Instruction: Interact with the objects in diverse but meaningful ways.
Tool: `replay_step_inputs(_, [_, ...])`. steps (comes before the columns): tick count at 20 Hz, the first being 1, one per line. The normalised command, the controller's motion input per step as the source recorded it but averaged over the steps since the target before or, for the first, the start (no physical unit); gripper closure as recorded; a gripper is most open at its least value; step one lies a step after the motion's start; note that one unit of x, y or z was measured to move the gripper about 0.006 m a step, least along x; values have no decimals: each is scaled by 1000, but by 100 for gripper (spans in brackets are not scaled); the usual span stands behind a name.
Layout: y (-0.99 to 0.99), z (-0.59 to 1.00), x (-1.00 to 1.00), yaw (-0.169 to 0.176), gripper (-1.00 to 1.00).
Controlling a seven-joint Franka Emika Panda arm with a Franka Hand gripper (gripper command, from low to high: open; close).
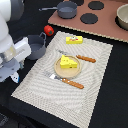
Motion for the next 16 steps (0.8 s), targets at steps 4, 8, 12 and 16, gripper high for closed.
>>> replay_step_inputs(4, [-127, -314, -42, -56, 100])
replay_step_inputs(8, [-62, -310, 0, -29, 100])
replay_step_inputs(12, [-111, -30, 58, -17, 100])
replay_step_inputs(16, [101, 984, 461, -51, 100])
